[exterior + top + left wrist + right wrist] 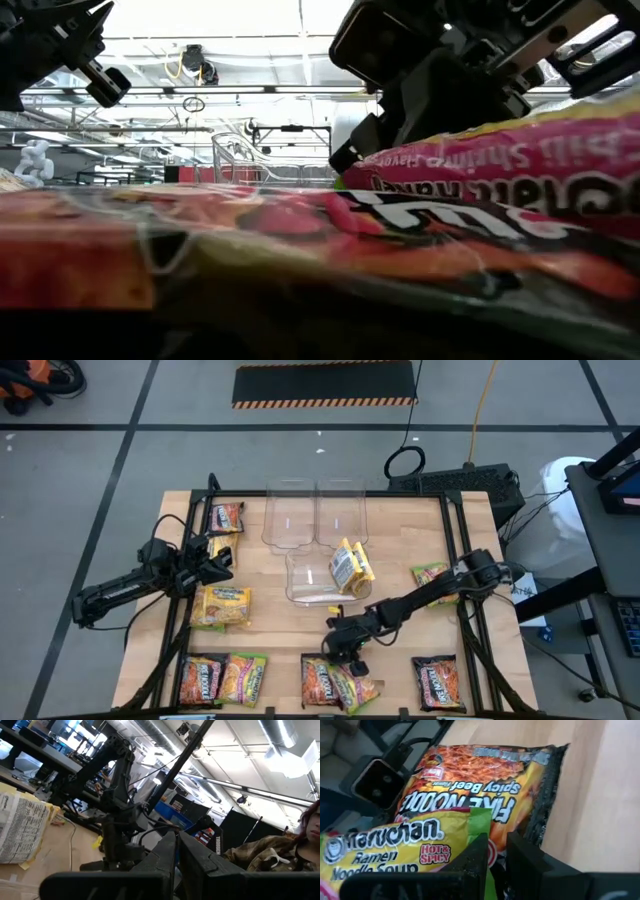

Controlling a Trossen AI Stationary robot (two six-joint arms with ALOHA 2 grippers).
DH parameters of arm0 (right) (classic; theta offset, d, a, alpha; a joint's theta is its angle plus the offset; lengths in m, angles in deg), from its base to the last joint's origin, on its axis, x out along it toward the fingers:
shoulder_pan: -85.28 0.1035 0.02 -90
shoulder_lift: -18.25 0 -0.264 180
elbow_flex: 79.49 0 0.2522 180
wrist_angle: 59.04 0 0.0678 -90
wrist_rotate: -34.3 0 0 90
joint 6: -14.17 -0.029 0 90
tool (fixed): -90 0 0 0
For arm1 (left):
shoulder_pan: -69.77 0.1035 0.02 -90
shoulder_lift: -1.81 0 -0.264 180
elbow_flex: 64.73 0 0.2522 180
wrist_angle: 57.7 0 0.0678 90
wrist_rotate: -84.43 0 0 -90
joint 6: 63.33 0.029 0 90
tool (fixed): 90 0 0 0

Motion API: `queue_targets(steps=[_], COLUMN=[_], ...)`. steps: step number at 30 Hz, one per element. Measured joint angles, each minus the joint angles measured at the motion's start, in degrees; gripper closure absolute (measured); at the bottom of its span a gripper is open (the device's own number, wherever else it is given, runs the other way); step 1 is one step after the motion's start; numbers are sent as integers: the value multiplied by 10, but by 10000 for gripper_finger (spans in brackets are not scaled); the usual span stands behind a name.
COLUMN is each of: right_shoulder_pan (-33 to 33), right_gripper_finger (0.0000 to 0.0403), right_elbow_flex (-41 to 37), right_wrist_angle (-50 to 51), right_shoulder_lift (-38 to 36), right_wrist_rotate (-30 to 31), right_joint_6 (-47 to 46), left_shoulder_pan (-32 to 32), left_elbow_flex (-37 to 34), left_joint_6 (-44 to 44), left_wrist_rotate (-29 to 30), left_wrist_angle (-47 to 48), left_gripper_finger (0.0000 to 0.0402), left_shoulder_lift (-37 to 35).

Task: Sort Maruchan noodles
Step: Put the green noodle pack into the top right transparent bin

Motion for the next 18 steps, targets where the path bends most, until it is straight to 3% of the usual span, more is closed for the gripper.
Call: queue_targets(steps=[10, 18], right_shoulder_pan=[-1, -1], right_gripper_finger=[335, 335], right_elbow_flex=[3, 2], right_wrist_angle=[21, 122], right_shoulder_lift=[-15, -72], right_wrist_rotate=[4, 16], right_joint_6=[-1, -12], left_shoulder_pan=[0, 0], left_elbow_flex=[0, 0], left_joint_6=[0, 2], left_wrist_rotate=[0, 0], left_wrist_angle=[0, 0], left_gripper_finger=[376, 376], left_shoulder_lift=[0, 0])
